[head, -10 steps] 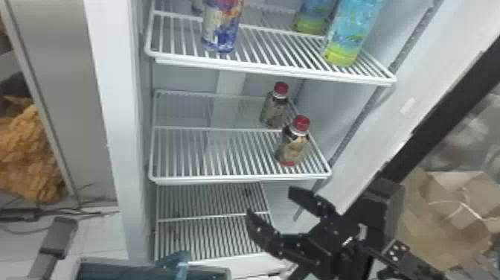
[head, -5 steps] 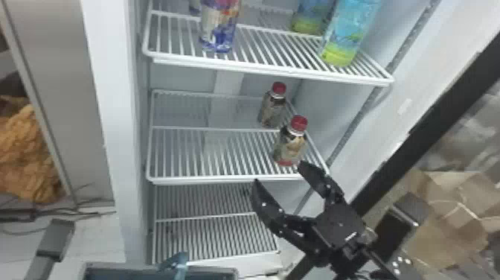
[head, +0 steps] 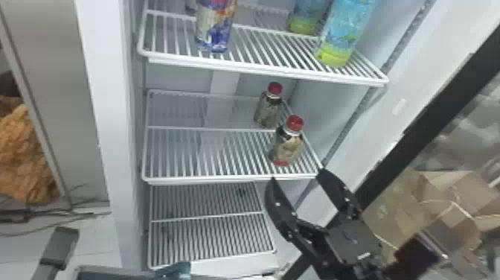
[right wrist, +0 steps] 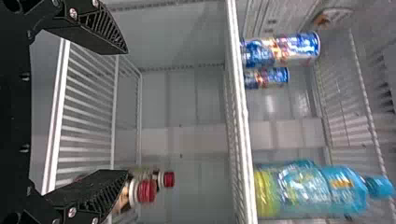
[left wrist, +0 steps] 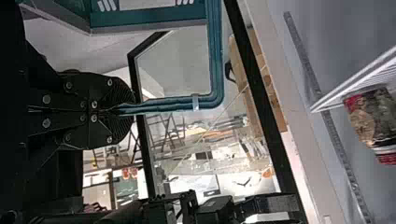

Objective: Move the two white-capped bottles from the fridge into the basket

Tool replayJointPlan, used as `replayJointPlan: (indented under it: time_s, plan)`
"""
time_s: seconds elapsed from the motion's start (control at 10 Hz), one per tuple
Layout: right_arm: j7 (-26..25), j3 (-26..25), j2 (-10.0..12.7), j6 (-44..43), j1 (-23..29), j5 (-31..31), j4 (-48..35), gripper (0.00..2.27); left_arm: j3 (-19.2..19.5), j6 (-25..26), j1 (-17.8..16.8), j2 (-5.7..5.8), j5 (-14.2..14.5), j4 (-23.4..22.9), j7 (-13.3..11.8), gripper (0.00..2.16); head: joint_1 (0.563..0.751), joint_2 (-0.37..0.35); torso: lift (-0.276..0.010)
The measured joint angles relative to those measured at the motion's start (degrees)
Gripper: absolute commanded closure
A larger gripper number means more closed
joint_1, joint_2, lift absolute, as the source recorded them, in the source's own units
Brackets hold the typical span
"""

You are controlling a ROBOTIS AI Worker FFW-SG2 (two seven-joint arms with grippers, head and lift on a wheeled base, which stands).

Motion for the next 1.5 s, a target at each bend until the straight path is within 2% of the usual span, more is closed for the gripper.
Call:
replayJointPlan:
  time_s: [0.2, 1.5]
  plan:
    - [-0.33, -0.82, 0.87, -1.57, 1.16, -0.45, 0.91, 0.14, -0.13, 0.0, 0.83, -0.04, 1.11, 0.0, 0.58, 1.17, 0.695, -0.35, -0.26]
    - [-0.04, -0.16, 0.26, -1.81, -0.11, -2.04, 2.88, 0.14, 0.55, 0.0, 1.76, -0.22, 2.58, -0.03, 0.58, 1.17, 0.695, -0.35, -0.26]
